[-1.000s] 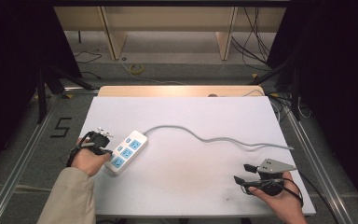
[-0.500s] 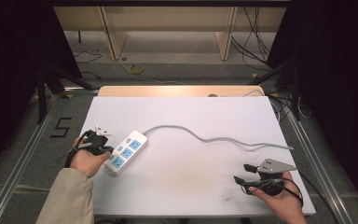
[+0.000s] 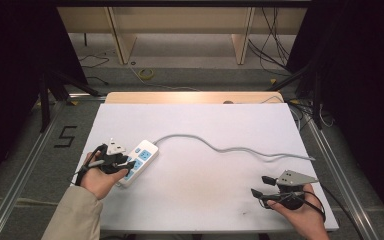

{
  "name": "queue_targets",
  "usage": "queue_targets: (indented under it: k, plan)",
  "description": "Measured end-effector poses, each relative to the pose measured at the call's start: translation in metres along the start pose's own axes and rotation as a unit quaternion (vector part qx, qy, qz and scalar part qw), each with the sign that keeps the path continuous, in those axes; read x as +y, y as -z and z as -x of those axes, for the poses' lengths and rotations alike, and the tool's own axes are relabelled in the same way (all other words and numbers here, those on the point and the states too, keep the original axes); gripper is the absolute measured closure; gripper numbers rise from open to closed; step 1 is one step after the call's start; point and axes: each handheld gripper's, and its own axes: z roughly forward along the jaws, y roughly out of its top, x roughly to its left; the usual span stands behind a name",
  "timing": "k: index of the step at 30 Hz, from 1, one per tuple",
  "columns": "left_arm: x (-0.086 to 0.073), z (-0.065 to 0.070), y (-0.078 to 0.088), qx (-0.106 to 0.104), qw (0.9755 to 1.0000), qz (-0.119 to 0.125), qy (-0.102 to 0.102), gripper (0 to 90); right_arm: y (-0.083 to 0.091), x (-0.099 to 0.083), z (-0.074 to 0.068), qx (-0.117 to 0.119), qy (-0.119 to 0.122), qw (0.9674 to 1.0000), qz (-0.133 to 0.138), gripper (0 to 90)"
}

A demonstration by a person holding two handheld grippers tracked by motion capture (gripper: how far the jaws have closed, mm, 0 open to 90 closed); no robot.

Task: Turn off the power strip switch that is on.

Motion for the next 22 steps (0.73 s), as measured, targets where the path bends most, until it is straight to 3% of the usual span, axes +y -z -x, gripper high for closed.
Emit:
queue_targets:
  k: [4,10,16,22]
  plan:
    - [-0.006,0.009,0.002,-0.019,0.9990,0.041,-0.007,55.5,0.000,0.000,0.000,0.001,0.000,1.0000,0.000,37.4]
    - [-0.016,0.024,0.002,-0.052,0.9946,0.090,-0.006,43.4,0.000,0.000,0.000,0.001,0.001,1.0000,0.000,37.4]
    - [-0.022,0.039,0.001,-0.061,0.9926,0.104,-0.017,32.6,0.000,0.000,0.000,0.001,0.001,1.0000,0.000,37.2]
    - [-0.025,0.045,-0.004,-0.060,0.9932,0.097,-0.022,27.9,-0.001,-0.001,0.001,0.005,0.001,1.0000,0.003,36.9]
